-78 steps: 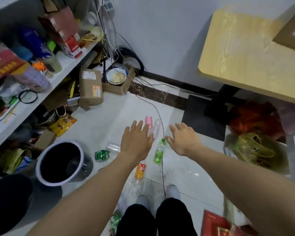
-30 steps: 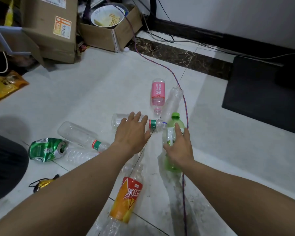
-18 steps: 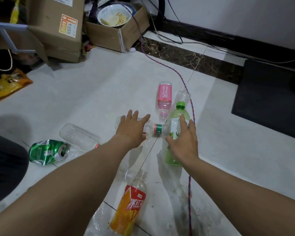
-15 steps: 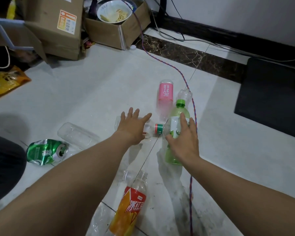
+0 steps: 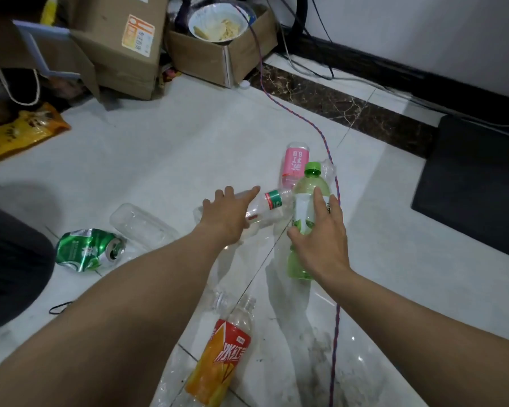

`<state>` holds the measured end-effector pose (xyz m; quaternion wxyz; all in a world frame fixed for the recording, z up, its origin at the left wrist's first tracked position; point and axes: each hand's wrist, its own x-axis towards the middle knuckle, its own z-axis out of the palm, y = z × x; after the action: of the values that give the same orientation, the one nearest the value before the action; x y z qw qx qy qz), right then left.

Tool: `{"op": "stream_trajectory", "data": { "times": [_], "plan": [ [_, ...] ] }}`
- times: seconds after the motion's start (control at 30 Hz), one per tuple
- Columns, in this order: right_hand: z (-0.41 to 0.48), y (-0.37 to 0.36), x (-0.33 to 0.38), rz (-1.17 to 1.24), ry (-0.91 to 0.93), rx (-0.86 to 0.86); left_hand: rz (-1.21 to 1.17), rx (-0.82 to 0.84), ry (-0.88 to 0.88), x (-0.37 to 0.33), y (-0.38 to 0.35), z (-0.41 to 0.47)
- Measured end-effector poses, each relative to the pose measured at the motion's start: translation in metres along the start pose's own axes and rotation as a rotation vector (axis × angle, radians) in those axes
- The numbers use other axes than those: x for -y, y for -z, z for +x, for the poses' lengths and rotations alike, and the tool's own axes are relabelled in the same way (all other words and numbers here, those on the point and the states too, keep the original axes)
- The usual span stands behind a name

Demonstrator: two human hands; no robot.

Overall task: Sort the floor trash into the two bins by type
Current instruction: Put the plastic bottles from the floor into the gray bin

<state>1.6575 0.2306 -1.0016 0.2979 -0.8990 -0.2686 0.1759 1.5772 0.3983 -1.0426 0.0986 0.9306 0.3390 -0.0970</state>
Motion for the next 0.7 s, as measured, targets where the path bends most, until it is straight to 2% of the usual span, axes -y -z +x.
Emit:
{"op": "stream_trajectory", "data": {
  "times": [0.2, 0.37, 0.7],
  "plan": [
    [-0.007, 0.009, 0.053, 0.062, 0.139, 0.000, -0.026, -0.198, 0.125, 0.027, 0.063, -0.046],
    [-0.026, 0.014, 0.116, 0.090, 0.263, 0.096, 0.017, -0.362, 0.284, 0.072, 0.115, -0.110],
    [-0.082, 0.005, 0.236, 0.175, 0.482, 0.274, 0.130, -0.457, 0.578, 0.153, 0.206, -0.222]
  ]
}}
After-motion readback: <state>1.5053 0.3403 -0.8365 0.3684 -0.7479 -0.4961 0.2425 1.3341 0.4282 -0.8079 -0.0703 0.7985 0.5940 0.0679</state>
